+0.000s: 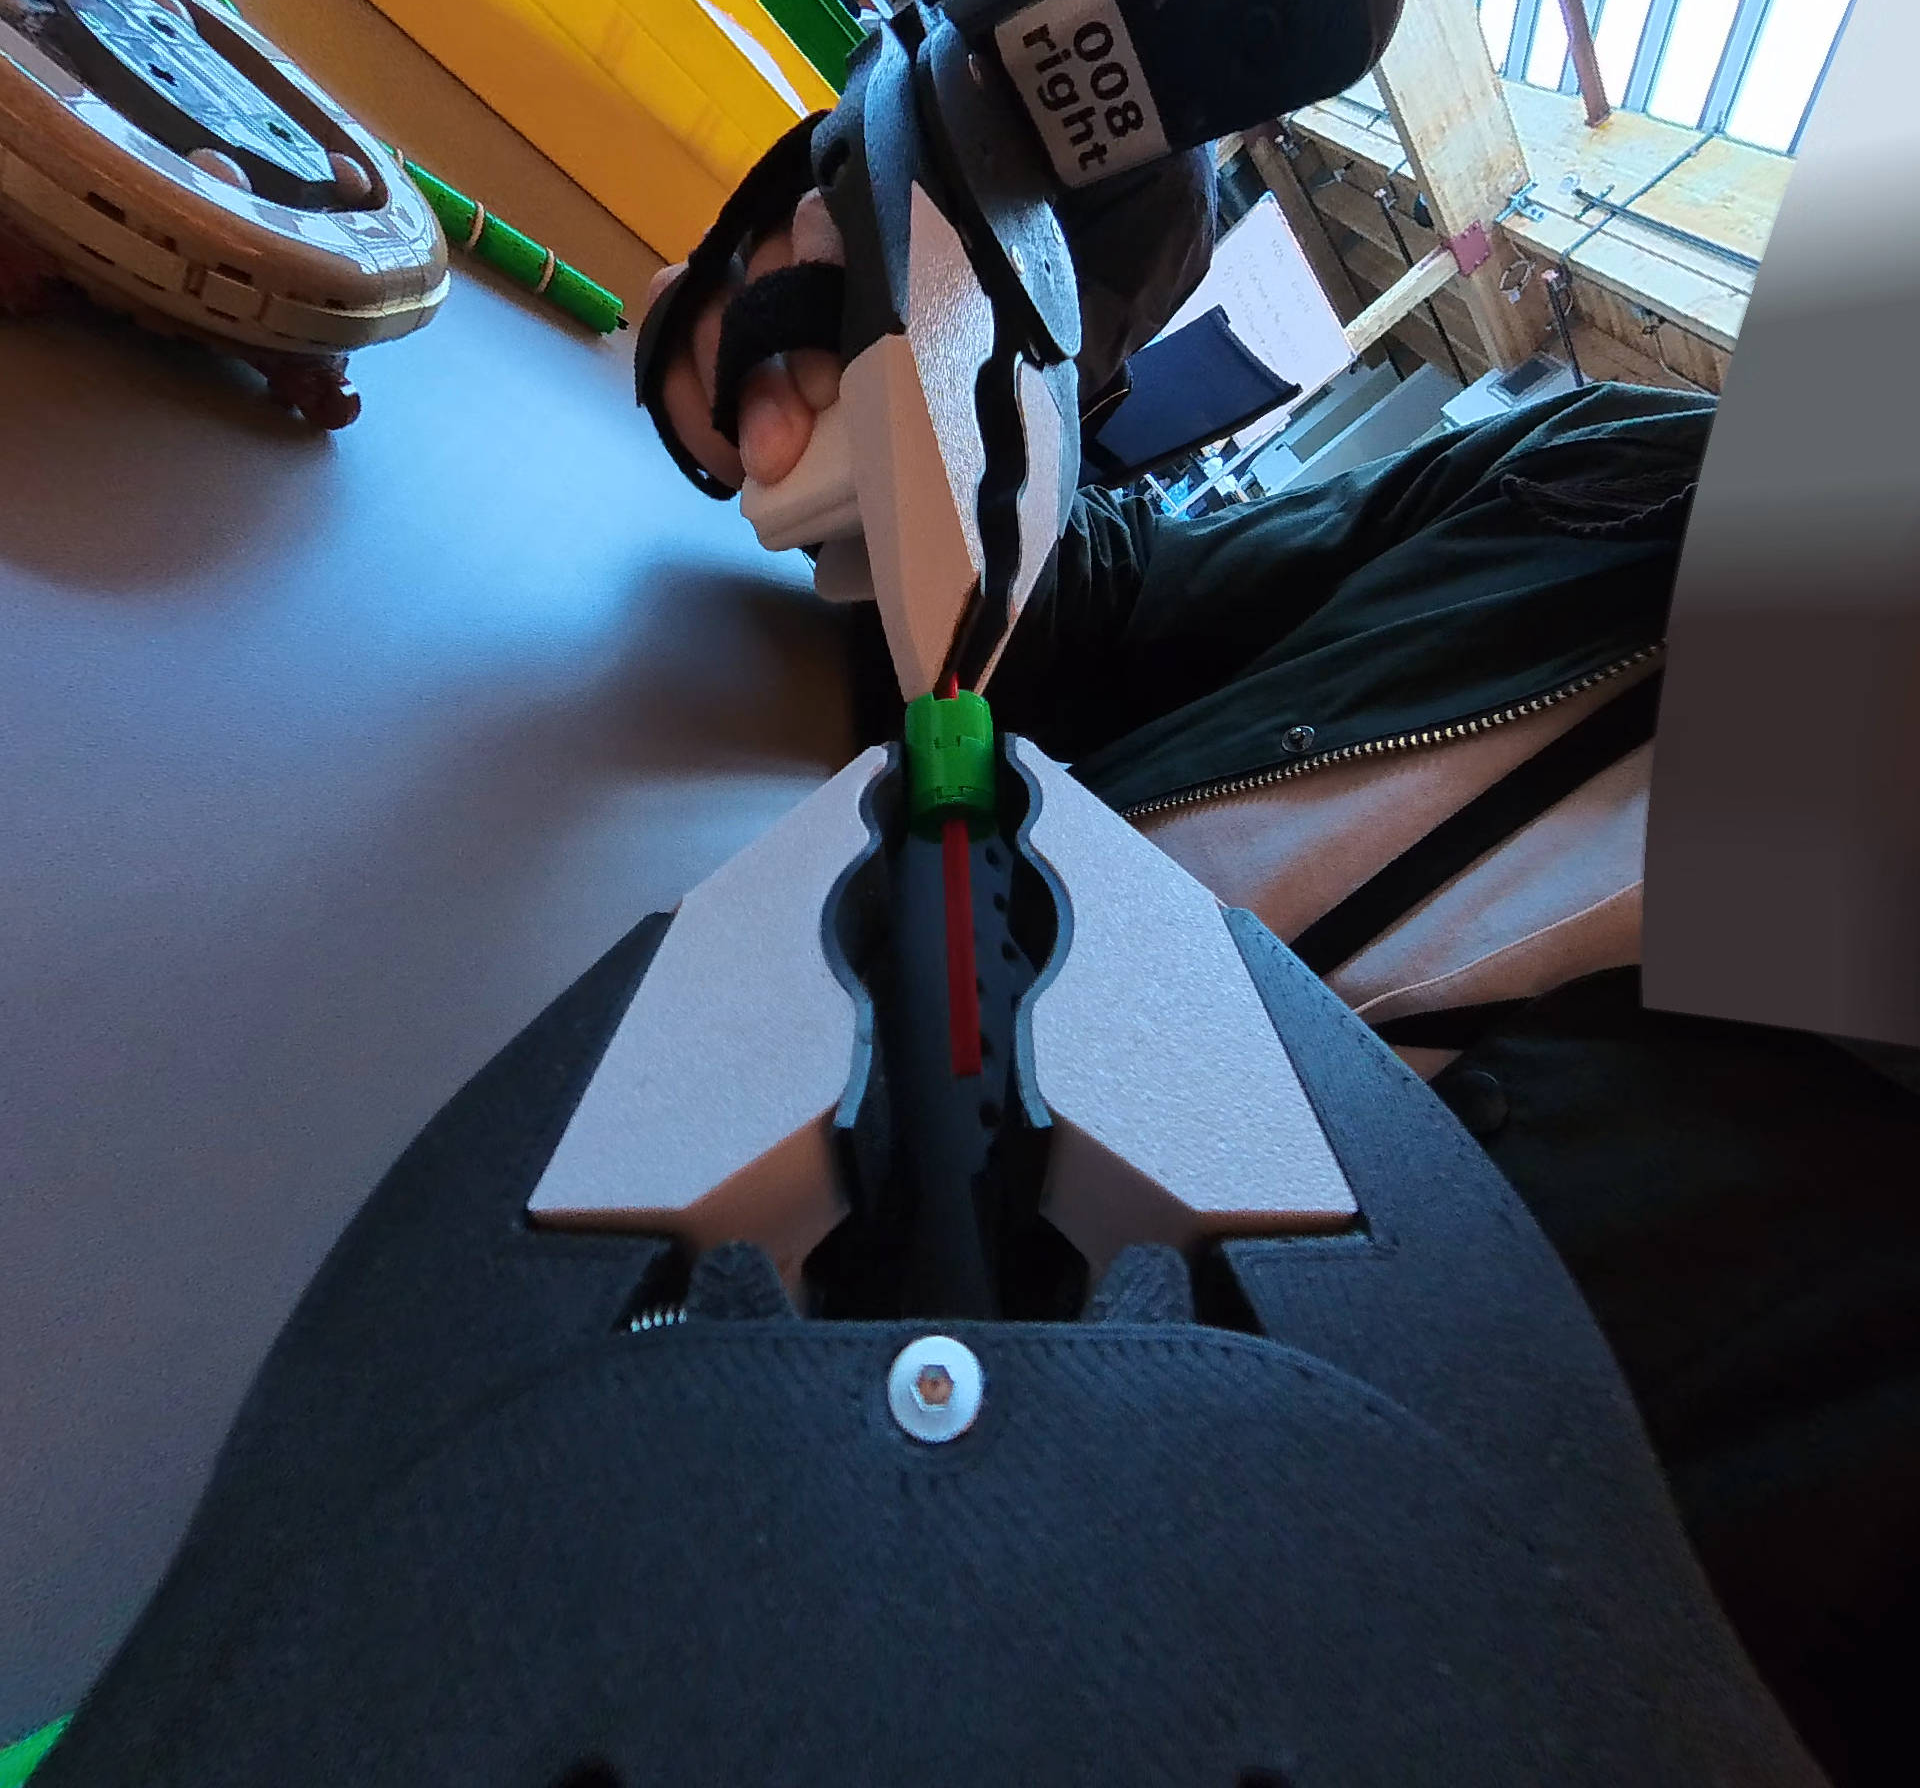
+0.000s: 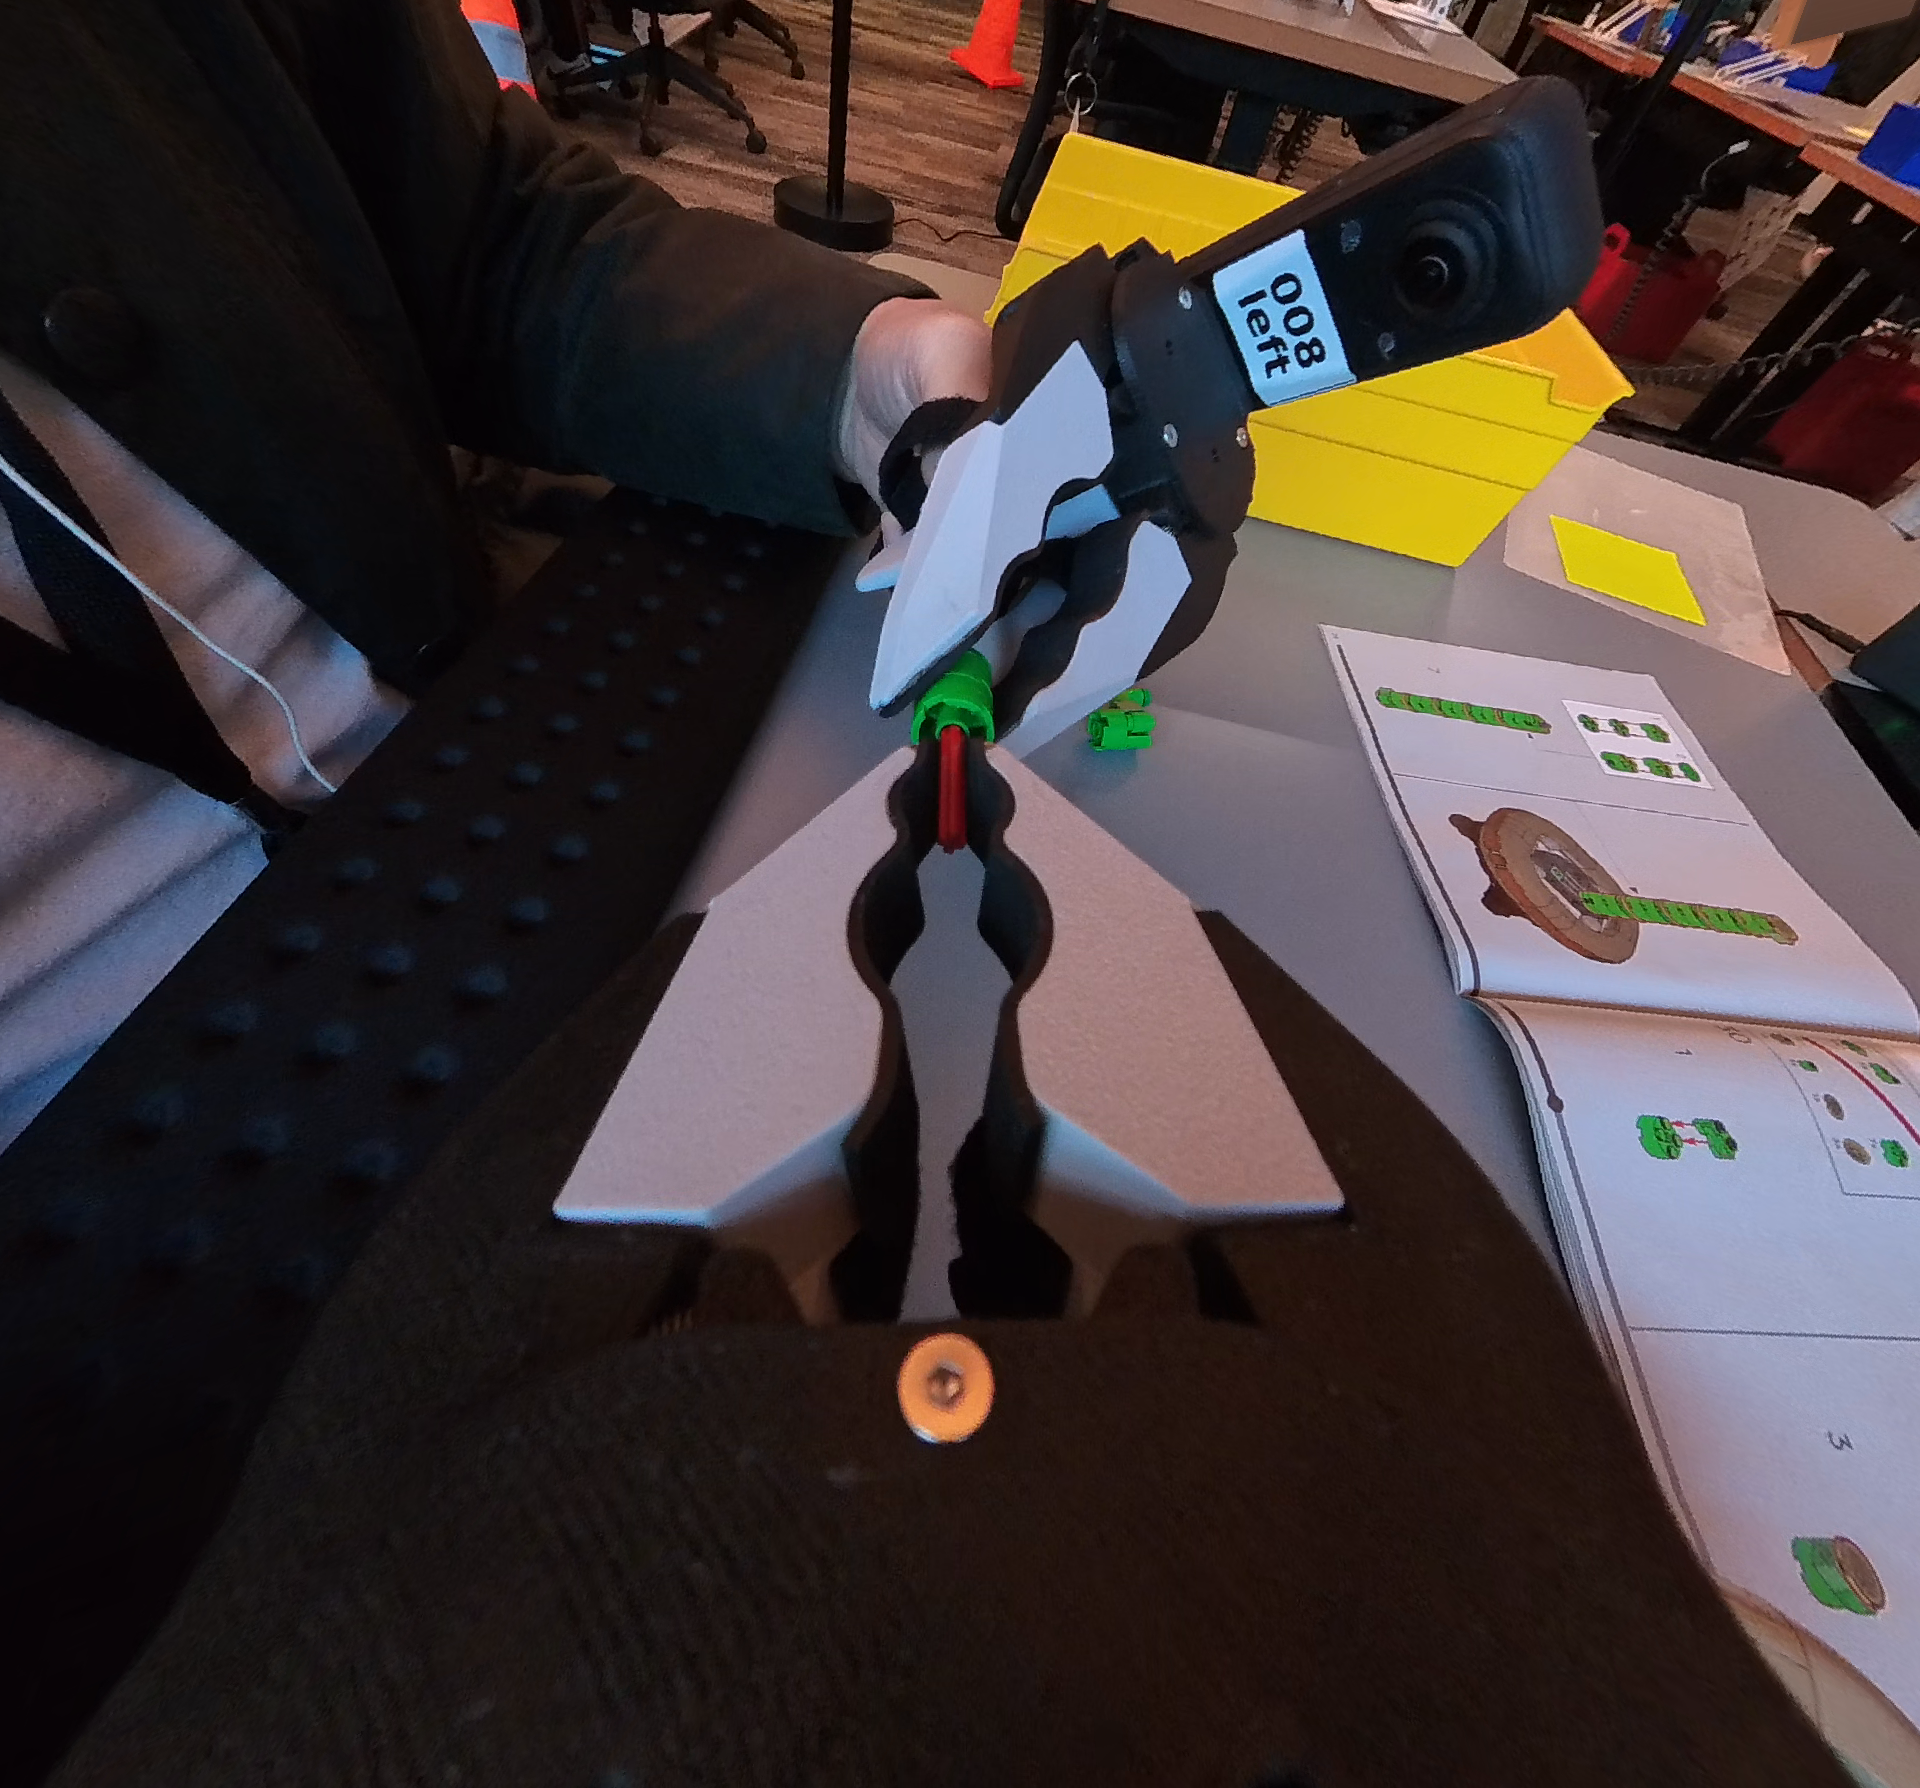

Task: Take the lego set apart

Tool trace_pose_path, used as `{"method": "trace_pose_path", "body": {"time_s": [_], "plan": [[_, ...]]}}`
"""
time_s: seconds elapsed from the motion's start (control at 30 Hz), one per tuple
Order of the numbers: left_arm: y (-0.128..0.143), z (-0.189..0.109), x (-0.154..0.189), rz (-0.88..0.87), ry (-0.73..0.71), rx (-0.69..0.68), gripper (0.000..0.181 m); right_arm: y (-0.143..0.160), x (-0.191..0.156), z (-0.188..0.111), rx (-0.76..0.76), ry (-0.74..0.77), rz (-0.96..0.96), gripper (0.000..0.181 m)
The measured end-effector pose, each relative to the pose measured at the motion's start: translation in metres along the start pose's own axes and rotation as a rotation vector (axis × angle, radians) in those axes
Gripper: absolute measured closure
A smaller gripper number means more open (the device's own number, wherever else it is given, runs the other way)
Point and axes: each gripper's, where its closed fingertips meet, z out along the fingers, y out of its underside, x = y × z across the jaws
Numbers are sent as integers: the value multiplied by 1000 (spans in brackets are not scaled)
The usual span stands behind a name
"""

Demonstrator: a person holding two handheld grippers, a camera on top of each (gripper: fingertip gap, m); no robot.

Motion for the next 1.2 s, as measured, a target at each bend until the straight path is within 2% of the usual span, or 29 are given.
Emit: {"method": "trace_pose_path", "body": {"time_s": [0.27,0.43,0.6,0.73,0.97,1.2], "plan": [[2,-2,-2,-1,-4,-6,166,2,1,-1,-15,4,-4,178],[7,-17,-19,-54,-29,-16,166,13,12,14,-83,59,80,177],[-4,-30,-33,16,-147,26,150,22,26,18,-190,195,97,178],[-11,-40,-42,103,-259,55,143,25,31,21,-274,293,43,178],[-3,-34,-49,176,-323,-11,141,25,32,22,-277,317,75,178],[0,-33,-48,178,-314,-23,146,26,33,22,-290,330,66,179]]}}
